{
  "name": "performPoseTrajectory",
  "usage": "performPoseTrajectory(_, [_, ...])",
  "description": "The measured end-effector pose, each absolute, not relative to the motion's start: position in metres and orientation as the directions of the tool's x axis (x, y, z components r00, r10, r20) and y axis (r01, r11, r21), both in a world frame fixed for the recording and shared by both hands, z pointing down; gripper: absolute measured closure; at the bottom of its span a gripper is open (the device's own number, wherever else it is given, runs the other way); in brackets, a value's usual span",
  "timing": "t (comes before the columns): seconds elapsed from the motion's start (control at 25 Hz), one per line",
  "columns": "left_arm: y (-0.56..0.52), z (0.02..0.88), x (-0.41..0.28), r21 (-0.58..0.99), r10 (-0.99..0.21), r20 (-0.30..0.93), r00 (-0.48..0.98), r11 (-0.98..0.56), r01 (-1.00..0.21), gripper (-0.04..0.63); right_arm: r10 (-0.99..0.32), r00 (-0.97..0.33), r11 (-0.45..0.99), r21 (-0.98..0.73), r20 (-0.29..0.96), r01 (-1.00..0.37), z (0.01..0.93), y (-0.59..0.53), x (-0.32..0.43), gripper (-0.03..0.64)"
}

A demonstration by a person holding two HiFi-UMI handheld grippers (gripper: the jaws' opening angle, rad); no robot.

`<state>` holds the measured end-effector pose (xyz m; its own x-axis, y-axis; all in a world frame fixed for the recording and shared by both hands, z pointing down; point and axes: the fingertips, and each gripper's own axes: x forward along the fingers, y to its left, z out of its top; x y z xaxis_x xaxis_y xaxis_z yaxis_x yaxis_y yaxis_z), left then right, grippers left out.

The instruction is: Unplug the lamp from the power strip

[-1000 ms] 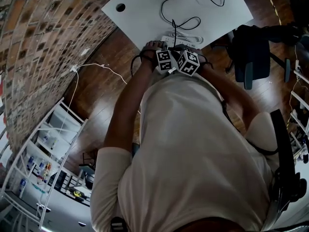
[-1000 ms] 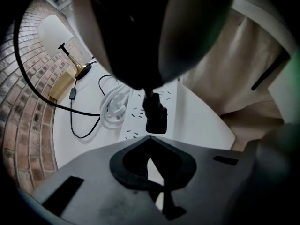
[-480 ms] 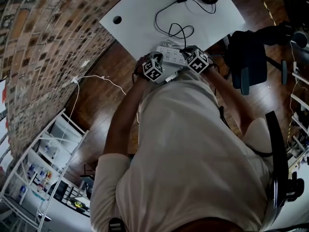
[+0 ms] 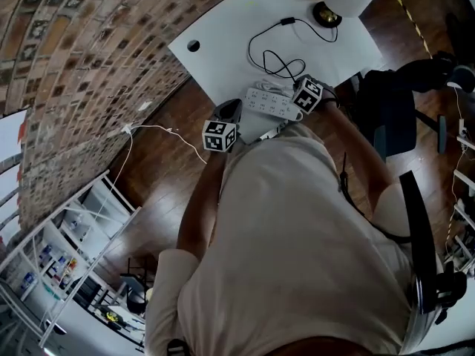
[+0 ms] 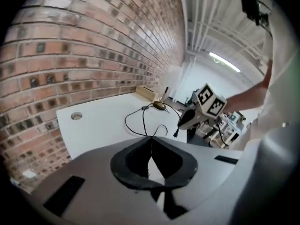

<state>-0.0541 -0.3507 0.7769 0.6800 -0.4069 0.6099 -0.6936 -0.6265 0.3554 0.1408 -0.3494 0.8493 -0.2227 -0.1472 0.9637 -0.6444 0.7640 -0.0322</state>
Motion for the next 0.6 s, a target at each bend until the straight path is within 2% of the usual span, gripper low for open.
performPoseTrajectory(0.12, [-0.348, 0.779, -0.073, 0.406, -0.471, 0.606, 0.641, -0.509, -0.759, 0.592, -0.128, -0.218, 0.803, -0.027, 0.967, -0.595, 0.859, -0.353, 0.13, 0.594])
performPoseTrajectory(0.24, [-0.353, 0.774, -0.086, 0.415, -0.529, 0.591, 0.609, -0.448, -0.792, 0.592, -0.136, -0.268, 0.822, -0.042, 0.954, -0.568, 0.86, -0.364, 0.115, 0.579])
performPoseTrajectory(0.32, [-0.357, 0.756, -0.09, 0.428, -0.598, 0.532, 0.6, -0.422, -0.799, 0.592, -0.159, -0.318, 0.819, -0.055, 0.935, -0.572, 0.853, -0.37, 0.106, 0.543])
performPoseTrajectory(0.52, [-0.352, 0.717, -0.093, 0.461, -0.704, 0.428, 0.566, -0.369, -0.807, 0.592, -0.194, -0.455, 0.797, -0.13, 0.869, -0.589, 0.836, -0.36, 0.088, 0.396])
performPoseTrajectory(0.6, [-0.354, 0.709, -0.089, 0.483, -0.727, 0.402, 0.557, -0.349, -0.803, 0.592, -0.214, -0.51, 0.8, -0.15, 0.833, -0.581, 0.826, -0.36, 0.081, 0.377])
